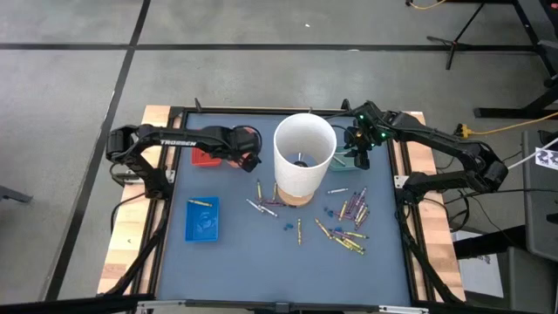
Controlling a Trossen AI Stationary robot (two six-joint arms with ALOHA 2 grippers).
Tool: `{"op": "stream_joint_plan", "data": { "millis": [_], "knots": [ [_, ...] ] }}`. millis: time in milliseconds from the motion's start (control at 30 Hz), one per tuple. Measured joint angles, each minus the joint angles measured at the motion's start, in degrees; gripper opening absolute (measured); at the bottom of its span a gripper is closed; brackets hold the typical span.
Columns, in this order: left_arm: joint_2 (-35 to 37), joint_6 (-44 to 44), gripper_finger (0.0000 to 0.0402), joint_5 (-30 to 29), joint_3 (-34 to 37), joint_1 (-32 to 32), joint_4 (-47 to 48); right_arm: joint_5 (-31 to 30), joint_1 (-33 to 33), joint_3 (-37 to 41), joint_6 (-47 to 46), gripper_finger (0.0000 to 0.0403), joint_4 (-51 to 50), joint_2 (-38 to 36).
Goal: Sort crayons
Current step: Put the violet crayon into the orange bin, then put the gray crayon into the green bin
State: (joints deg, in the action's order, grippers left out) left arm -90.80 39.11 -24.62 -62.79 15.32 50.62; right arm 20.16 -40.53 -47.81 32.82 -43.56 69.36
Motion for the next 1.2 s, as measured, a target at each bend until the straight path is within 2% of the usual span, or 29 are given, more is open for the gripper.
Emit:
{"op": "stream_joint_plan", "data": {
  "millis": [500,933,1200],
  "knots": [
    [0.0,1.1,0.0078,0.5,0.0,0.1,0.1,0.0,0.0,0.0,0.0,0.0147,0.0,0.0],
    [0.0,0.8,0.0081,0.3,0.0,0.1,0.1,0.3,0.0,0.0,-6.5,0.0147,-0.2,-0.3],
    [0.0,0.8,0.0081,0.2,0.0,0.1,0.1,5.8,0.1,0.0,-7.5,0.0147,-0.4,-5.7]
  ]
}}
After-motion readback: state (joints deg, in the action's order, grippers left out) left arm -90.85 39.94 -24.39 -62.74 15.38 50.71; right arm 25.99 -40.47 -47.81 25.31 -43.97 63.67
